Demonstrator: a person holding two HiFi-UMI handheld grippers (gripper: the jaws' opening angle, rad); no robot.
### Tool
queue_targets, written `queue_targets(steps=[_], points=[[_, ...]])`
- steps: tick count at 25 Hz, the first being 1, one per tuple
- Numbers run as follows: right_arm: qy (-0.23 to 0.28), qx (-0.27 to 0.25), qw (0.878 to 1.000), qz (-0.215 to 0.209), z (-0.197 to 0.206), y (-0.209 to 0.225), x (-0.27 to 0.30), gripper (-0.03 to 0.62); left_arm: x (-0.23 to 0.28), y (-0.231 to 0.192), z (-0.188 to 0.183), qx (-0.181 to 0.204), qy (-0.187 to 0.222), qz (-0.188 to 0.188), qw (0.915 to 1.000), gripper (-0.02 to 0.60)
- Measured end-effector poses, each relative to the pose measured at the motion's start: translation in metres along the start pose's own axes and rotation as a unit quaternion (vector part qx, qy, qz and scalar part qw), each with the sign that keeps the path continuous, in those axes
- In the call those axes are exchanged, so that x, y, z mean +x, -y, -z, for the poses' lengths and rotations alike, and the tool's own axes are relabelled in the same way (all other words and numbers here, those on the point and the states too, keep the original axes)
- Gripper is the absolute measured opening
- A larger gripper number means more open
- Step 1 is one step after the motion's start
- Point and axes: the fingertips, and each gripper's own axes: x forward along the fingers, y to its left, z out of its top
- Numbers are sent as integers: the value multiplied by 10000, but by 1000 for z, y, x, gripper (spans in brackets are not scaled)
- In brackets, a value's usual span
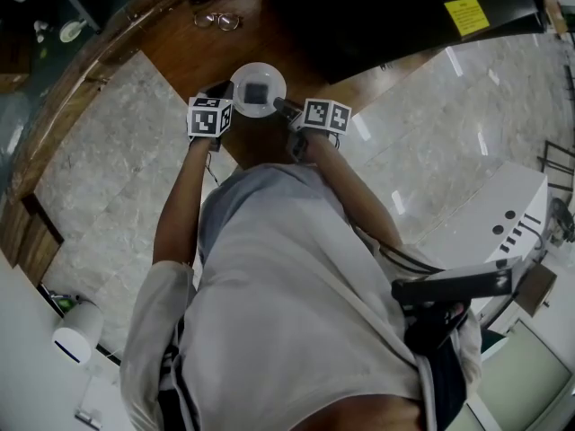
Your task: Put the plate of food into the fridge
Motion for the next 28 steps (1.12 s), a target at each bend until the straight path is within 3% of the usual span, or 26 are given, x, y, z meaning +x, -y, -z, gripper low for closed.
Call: queue_targets(steps=[9,16,22,28], points=[[72,1155,9903,-770,-3,-8,12,100,6,-1,0,59,-81,-4,9999,18],[57,1258,9879,-902,-3,-10,18,40,9,-2,0,103,-117,-57,9999,18],[118,1445,9826,-1165,-3,-11,15,35,8,-1,2,223,-120,-75,9997,18],[76,1334,9844,-1145,-3,-9,14,32,6,0,3,49,-204,-89,9997,18]])
